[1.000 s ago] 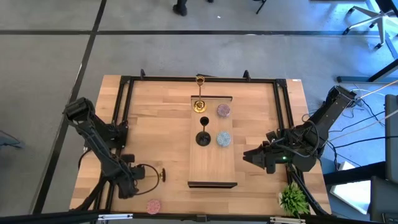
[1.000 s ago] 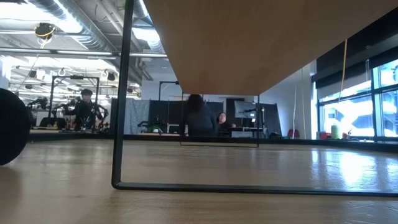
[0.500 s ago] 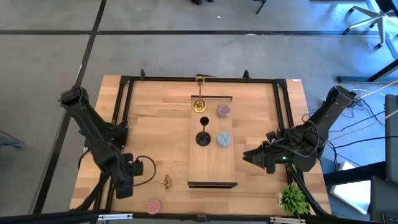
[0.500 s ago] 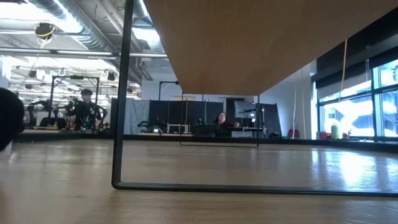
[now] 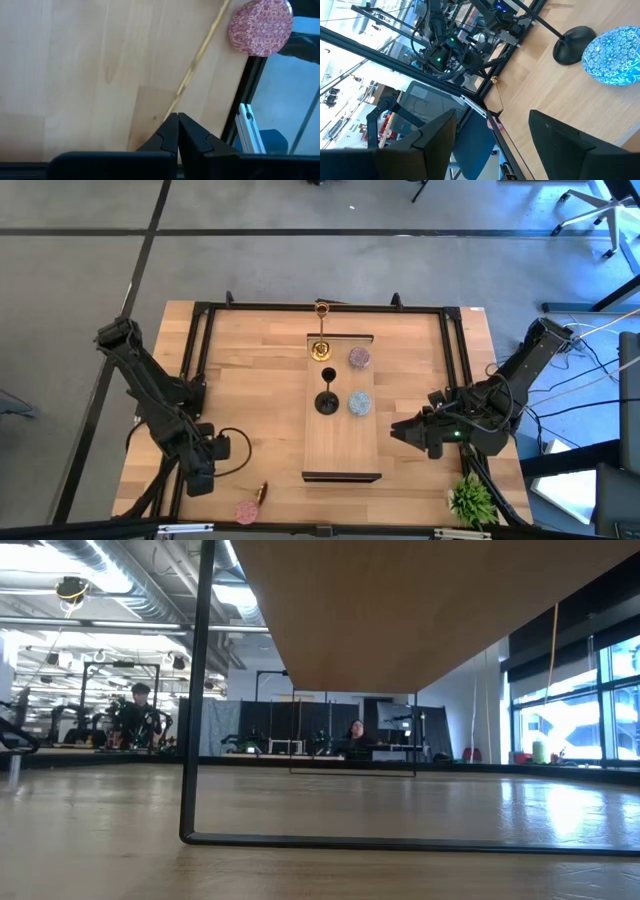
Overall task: Pick & Place candle stick holders
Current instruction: Put the golden candle holder on the shelf
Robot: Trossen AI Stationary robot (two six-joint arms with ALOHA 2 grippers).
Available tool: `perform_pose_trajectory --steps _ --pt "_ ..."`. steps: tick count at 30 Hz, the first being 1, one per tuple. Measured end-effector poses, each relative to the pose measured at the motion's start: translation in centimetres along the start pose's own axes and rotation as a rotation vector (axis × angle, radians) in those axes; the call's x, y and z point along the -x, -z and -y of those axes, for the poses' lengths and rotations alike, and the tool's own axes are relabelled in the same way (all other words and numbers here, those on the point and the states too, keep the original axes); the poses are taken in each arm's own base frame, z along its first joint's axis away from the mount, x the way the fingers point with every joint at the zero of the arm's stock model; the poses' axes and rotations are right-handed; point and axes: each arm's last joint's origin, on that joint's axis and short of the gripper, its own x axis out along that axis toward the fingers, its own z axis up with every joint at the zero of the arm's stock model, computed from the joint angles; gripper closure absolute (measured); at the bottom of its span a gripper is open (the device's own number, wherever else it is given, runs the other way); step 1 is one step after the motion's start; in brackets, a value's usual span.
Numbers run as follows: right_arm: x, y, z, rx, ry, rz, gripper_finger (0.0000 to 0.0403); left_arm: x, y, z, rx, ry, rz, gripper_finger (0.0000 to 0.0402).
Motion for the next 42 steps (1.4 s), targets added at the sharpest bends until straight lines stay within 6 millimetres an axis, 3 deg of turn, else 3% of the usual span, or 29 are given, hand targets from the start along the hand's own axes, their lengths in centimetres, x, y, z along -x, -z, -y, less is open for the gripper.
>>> perform_pose_trajectory --steps 5,12,20,24,28,36,42 --pt "-0.3 -0.3 0.1 -0.001 0.009 0.016 0.0149 -0.3 0.0 0.2 -0.046 0.033 0.015 0.0401" --pt "-0.6 -0.6 0.2 0.0 0.019 0.024 0.0149 -2.5 0.8 0.3 -0.083 0.017 -0.035 0.039" --pt "-0.6 -0.6 0.2 0.0 0.017 0.007 0.0149 -6.1 1.1 2.4 -0.157 0.069 -0.115 0.0288" --pt "-0.6 -0.6 0.2 0.0 0.017 0.007 0.0149 -6.5 0.8 3.0 -0.176 0.018 -0.114 0.0241" --pt "-0.6 -0.6 0.2 0.0 0.018 0.01 0.0149 -6.9 0.7 3.0 -0.171 -0.014 -0.096 0.022" --pt "-0.8 -0.8 0.3 0.0 0.026 0.018 0.0149 -7.9 0.6 3.2 -0.174 -0.021 -0.095 0.022" --pt "-0.8 -0.8 0.3 0.001 0.027 0.017 0.0149 -9.1 0.8 3.1 -0.178 -0.046 -0.16 0.0266"
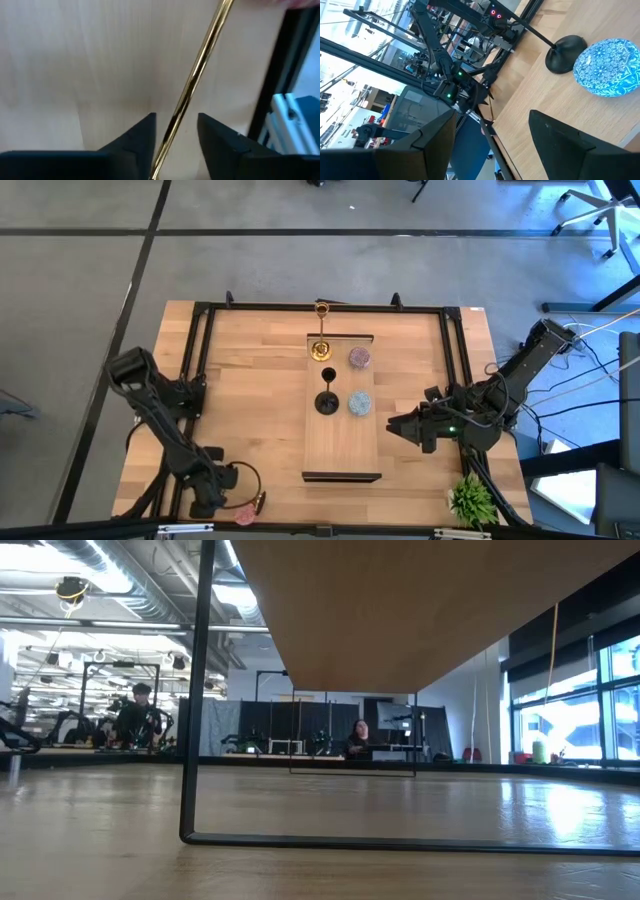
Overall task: Pick & Place candle stick holders
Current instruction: Put the golden candle holder on the shelf
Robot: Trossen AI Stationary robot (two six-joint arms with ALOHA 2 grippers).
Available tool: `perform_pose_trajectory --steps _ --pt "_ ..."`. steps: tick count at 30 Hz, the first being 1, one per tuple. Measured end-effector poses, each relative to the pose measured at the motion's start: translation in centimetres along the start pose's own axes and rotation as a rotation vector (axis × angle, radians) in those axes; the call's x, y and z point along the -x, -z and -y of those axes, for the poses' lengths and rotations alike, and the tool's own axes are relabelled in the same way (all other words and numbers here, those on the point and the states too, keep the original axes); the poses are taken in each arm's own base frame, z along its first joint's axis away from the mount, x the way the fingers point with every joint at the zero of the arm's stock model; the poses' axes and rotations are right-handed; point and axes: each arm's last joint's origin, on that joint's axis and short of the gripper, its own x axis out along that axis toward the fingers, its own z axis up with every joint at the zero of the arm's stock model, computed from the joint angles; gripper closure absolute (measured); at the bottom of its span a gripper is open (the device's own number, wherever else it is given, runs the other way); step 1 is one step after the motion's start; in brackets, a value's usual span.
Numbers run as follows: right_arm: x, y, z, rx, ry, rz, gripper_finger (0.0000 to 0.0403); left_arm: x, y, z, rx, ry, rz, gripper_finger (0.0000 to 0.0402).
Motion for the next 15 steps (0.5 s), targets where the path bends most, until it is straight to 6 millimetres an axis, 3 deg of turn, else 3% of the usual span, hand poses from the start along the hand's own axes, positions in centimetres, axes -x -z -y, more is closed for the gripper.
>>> perform_pose_trajectory --steps 7,15 --pt "0.0 0.02 0.0 0.0 -0.002 -0.007 0.0149 -0.59 0.07 0.07 0.021 -0.01 -0.02 0.0385" --pt "-0.01 0.02 0.0 0.0 -0.002 -0.009 0.0149 0.11 0.33 -0.34 0.039 -0.036 -0.023 0.0389"
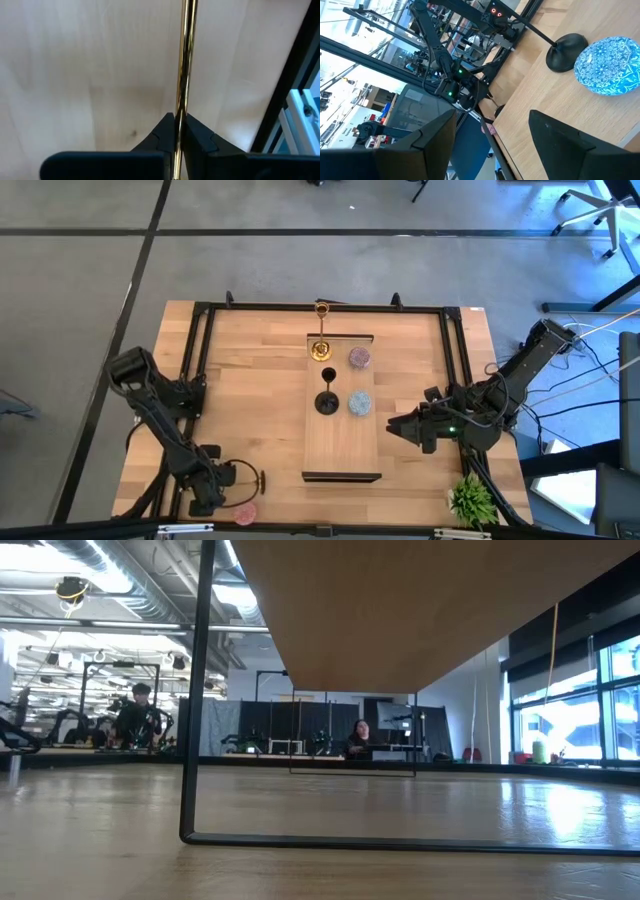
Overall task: Pick & Place candle stick holders
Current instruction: Put the golden candle holder on the shelf
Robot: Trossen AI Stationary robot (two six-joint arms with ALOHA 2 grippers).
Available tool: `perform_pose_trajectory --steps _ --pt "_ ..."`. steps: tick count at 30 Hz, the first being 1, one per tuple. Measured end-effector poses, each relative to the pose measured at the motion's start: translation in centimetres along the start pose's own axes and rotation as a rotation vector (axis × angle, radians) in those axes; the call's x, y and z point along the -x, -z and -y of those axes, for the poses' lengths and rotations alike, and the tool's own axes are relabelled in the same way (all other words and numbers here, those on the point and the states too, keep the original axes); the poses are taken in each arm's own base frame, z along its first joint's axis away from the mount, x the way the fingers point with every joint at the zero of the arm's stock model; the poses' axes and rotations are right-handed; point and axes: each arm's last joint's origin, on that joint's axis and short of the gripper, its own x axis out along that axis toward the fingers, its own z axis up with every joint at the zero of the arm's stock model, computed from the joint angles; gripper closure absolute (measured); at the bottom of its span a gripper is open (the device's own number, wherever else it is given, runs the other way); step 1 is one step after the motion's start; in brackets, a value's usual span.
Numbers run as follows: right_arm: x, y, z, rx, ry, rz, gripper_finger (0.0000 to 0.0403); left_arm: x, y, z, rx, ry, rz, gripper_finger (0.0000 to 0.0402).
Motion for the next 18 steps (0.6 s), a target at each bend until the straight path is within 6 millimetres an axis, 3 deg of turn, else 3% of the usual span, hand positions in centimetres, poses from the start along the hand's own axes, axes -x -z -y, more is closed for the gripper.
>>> perform_pose_trajectory --steps 18 --pt "0.01 0.0 -0.01 -0.004 0.0 0.0 0.0149 0.2 0.03 -0.02 0.007 0.003 0.003 0.039"
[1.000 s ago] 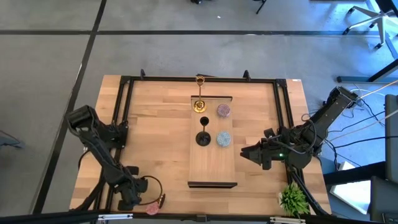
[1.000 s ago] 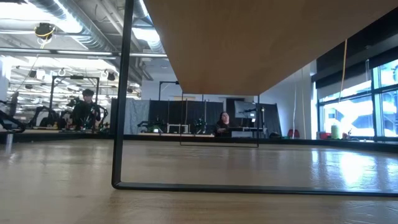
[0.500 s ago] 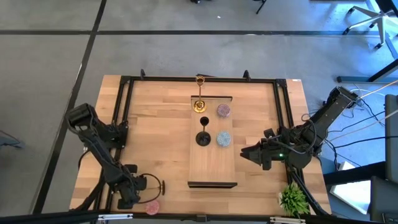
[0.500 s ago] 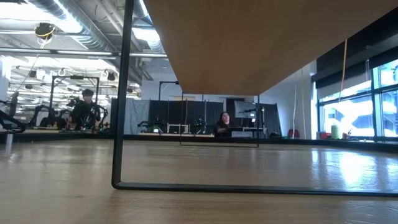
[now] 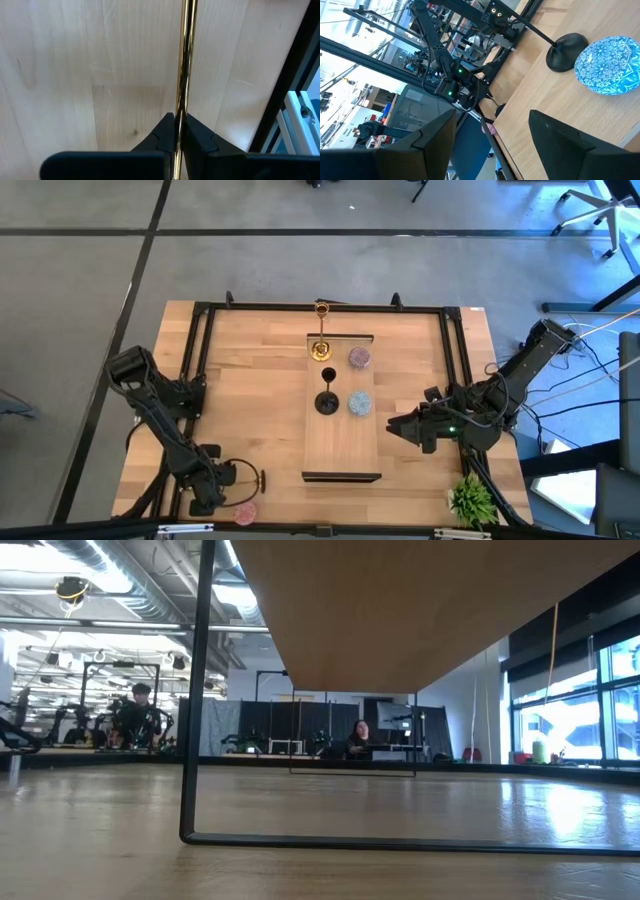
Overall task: Pick & Place candle stick holders
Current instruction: Put the golden candle holder on the shelf
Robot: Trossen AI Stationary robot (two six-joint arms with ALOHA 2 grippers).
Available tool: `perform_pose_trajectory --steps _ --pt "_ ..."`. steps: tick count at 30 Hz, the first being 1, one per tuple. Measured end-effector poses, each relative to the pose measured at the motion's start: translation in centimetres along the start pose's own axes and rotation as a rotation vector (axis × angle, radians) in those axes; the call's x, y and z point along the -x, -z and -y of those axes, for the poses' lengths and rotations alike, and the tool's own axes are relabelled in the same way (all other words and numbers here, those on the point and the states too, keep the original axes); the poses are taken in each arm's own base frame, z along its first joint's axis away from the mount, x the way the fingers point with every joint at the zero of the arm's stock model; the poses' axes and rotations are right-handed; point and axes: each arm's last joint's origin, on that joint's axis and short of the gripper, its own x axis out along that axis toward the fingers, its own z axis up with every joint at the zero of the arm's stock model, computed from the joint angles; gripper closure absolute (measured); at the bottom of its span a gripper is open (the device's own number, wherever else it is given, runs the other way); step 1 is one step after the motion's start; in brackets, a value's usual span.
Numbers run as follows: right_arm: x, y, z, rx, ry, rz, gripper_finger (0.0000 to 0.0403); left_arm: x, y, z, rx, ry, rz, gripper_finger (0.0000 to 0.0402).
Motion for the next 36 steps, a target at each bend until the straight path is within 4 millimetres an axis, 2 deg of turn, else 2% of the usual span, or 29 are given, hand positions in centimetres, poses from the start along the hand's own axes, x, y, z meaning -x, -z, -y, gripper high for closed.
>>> perform_pose_trajectory --steps 14,19,23,27,31,36 --pt "0.0 0.0 0.0 0.0 0.0 0.0 0.0149 0.0 0.0 0.0 0.009 0.006 -0.009 0.039" --pt "0.0 0.0 0.0 0.0 0.0 0.001 0.0149 1.4 0.0 0.0 0.008 0.025 -0.026 0.039" --pt "0.0 0.0 0.0 0.005 0.003 0.001 0.0149 3.5 0.1 -0.5 0.023 0.008 -0.018 0.039" --pt "0.0 0.0 0.1 0.013 0.009 0.0 0.0149 6.3 -0.2 -0.9 0.039 0.089 0.008 0.039" --pt "0.0 0.0 0.1 0.012 0.006 -0.02 0.0149 10.3 -0.8 -1.1 0.069 0.257 0.034 0.039" --pt "-0.6 -0.5 -0.6 -0.004 -0.064 -0.059 0.0149 16.1 -1.6 -0.9 0.079 0.447 0.148 0.039"
